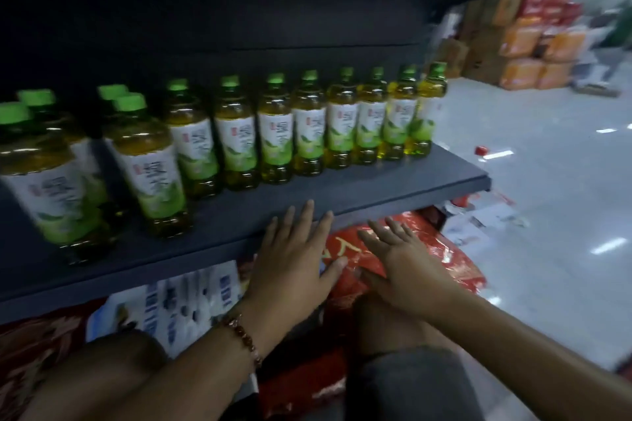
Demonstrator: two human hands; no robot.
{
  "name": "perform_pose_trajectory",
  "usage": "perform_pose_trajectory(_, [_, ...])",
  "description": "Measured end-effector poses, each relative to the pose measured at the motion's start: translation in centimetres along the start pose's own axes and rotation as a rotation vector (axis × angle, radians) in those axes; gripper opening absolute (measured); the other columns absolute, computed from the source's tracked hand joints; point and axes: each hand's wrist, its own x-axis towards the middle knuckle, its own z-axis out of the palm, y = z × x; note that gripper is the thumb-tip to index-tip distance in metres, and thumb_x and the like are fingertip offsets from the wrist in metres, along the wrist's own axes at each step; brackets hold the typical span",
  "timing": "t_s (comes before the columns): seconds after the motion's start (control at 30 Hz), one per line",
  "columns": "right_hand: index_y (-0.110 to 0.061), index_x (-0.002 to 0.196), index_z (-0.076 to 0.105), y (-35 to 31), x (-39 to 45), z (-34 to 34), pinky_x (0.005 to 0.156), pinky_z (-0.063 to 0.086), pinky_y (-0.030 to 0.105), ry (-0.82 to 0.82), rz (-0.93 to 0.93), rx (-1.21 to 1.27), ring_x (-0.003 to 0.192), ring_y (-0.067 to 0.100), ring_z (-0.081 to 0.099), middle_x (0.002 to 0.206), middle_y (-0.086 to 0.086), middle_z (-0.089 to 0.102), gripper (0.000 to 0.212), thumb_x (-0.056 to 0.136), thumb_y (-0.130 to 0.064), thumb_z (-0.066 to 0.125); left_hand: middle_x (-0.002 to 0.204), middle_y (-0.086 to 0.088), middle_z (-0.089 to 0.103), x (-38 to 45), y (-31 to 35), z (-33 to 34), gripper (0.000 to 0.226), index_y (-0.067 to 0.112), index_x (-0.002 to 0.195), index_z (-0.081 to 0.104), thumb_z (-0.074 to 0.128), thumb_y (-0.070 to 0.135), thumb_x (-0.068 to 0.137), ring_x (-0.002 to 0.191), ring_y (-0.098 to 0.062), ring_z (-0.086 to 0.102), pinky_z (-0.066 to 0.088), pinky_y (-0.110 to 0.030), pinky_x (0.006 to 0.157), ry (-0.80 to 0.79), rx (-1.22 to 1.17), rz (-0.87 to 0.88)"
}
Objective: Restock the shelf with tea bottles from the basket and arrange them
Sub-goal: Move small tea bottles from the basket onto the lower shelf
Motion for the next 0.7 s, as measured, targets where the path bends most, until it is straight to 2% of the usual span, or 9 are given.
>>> perform_pose_trajectory(0.17, [-0.028,0.157,0.014,7.8,-7.1,0.9,0.124,0.004,0.040,-0.007,0.270,0.040,0.153,0.030,0.001,0.166,0.003,0.007,0.072,0.097,-0.055,0.044,0.168,-0.001,-0.007,2.4,8.6,1.7,0.074,0.029,0.159,0.005,0.033,0.062,0.099,0.154,-0.023,-0.005,-0.003,-0.041,0.124,-0.061,-0.066,0.196])
perform_pose_trajectory(0.3, [-0.026,0.157,0.015,13.2,-13.6,1.8,0.122,0.004,0.039,-0.028,0.468,0.045,0.152,0.031,0.007,0.165,0.004,0.014,0.072,0.098,-0.056,0.043,0.167,-0.003,0.009,3.4,17.3,3.3,0.074,0.028,0.159,0.012,0.038,0.061,0.098,0.154,-0.026,0.007,0.006,-0.041,0.123,-0.083,-0.062,0.394])
perform_pose_trajectory(0.53, [-0.025,0.157,0.016,20.2,-25.4,4.2,0.123,0.009,0.046,-0.108,0.864,0.131,0.151,0.032,0.008,0.164,0.006,0.015,0.074,0.096,-0.057,0.044,0.167,-0.010,0.008,3.3,33.0,6.4,0.074,0.025,0.159,0.010,0.037,0.059,0.099,0.152,-0.034,0.011,0.015,-0.047,0.122,-0.277,-0.041,0.697])
perform_pose_trajectory(0.7, [-0.022,0.155,0.023,23.5,-32.7,8.6,0.120,0.019,0.046,-0.191,1.043,0.166,0.147,0.034,0.022,0.160,0.008,0.026,0.071,0.096,-0.054,0.046,0.165,-0.013,0.016,0.5,40.8,9.6,0.075,0.021,0.158,0.014,0.039,0.059,0.099,0.149,-0.035,0.018,0.022,-0.050,0.120,-0.366,-0.008,0.861])
